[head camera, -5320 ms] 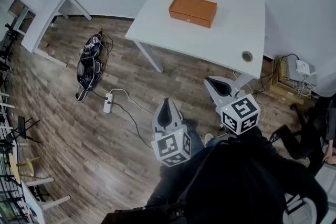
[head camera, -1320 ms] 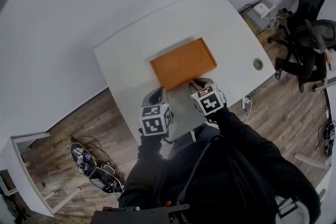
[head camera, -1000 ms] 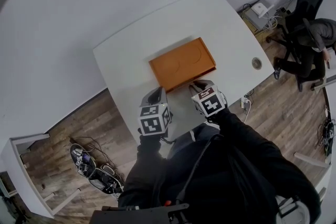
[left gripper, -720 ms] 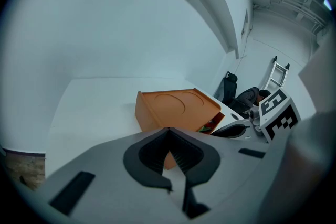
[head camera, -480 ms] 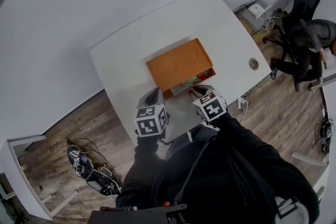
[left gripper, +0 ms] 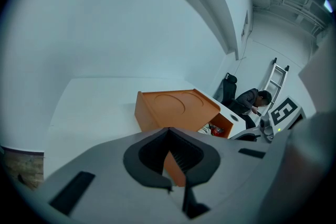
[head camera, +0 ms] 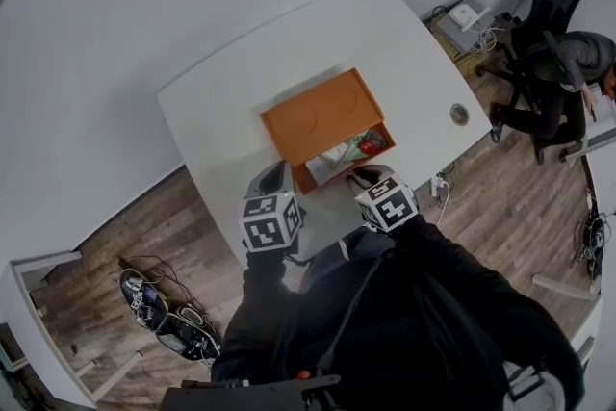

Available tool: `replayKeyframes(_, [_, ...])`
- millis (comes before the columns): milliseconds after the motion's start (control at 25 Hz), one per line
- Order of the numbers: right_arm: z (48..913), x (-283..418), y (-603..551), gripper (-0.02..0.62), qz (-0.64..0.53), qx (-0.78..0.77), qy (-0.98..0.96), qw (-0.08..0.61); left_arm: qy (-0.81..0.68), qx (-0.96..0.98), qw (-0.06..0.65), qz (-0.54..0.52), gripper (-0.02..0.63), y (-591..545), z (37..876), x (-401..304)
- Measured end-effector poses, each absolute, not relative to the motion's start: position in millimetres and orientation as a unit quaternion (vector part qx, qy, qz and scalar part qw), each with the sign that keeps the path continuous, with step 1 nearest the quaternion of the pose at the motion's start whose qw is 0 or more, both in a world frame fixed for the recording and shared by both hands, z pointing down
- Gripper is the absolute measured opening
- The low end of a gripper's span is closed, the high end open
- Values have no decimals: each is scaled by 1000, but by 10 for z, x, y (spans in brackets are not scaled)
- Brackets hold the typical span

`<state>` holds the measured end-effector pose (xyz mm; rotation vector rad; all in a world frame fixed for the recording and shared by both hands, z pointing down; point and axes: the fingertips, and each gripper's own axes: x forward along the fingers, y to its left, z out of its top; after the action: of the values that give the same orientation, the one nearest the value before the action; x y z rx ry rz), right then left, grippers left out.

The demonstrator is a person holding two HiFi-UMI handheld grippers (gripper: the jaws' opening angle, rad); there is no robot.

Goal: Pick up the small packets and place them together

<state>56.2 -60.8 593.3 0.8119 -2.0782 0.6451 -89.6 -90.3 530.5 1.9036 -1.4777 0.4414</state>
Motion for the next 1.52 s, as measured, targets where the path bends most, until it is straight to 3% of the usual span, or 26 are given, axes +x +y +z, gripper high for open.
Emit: replayKeyframes(1520, [5932, 843, -110, 77, 291, 296, -816, 402, -580, 721, 347, 154, -2, -901, 5296, -907])
